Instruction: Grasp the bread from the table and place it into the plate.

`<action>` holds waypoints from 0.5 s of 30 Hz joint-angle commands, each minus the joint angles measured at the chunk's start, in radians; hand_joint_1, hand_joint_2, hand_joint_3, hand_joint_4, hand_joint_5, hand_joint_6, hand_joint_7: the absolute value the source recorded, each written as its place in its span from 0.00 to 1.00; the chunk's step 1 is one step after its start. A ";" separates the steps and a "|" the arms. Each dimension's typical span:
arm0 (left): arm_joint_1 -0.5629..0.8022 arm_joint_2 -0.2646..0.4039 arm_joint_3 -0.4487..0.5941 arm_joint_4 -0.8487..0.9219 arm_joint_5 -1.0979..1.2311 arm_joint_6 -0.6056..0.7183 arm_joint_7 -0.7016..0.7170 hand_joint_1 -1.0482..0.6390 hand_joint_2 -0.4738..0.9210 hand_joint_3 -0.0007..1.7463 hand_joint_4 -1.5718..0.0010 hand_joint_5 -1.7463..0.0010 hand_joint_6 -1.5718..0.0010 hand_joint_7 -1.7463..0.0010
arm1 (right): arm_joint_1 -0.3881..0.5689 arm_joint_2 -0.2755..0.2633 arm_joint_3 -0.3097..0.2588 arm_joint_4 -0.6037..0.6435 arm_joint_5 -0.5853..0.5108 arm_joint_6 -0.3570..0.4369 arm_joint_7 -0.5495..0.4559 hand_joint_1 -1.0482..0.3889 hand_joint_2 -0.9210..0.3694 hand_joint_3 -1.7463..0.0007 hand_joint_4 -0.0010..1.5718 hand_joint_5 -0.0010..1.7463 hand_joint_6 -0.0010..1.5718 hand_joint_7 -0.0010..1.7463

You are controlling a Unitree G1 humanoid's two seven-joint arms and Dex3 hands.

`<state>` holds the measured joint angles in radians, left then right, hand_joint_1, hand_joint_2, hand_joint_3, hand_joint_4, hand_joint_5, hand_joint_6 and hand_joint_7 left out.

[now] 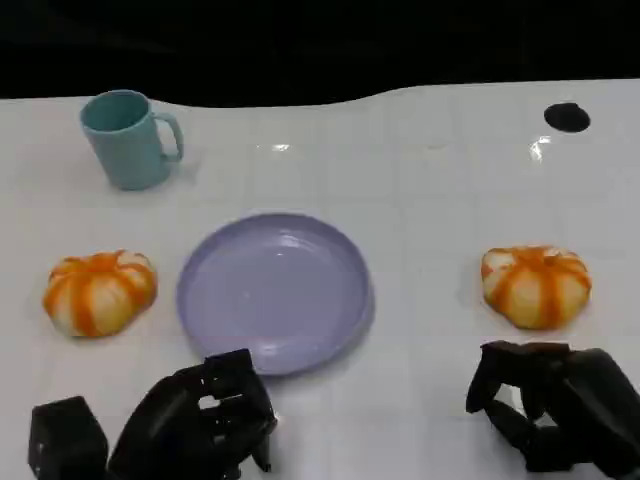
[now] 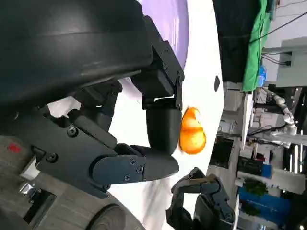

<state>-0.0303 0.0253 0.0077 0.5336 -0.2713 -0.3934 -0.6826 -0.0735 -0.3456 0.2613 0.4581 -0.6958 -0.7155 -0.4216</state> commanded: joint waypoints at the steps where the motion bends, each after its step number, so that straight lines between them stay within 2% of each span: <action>1: 0.001 0.017 0.007 -0.008 -0.001 -0.001 -0.004 0.31 0.81 0.38 0.48 0.00 0.51 0.19 | -0.003 -0.014 0.001 0.000 0.004 0.001 -0.005 0.57 0.39 0.36 0.56 1.00 0.45 0.79; 15: -0.004 0.017 0.009 -0.002 0.001 -0.003 0.000 0.31 0.80 0.38 0.48 0.00 0.51 0.19 | -0.010 -0.014 0.003 0.007 -0.003 -0.002 -0.016 0.57 0.40 0.35 0.57 1.00 0.45 0.79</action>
<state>-0.0310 0.0254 0.0083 0.5343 -0.2714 -0.3939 -0.6826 -0.0743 -0.3456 0.2640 0.4585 -0.6968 -0.7152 -0.4230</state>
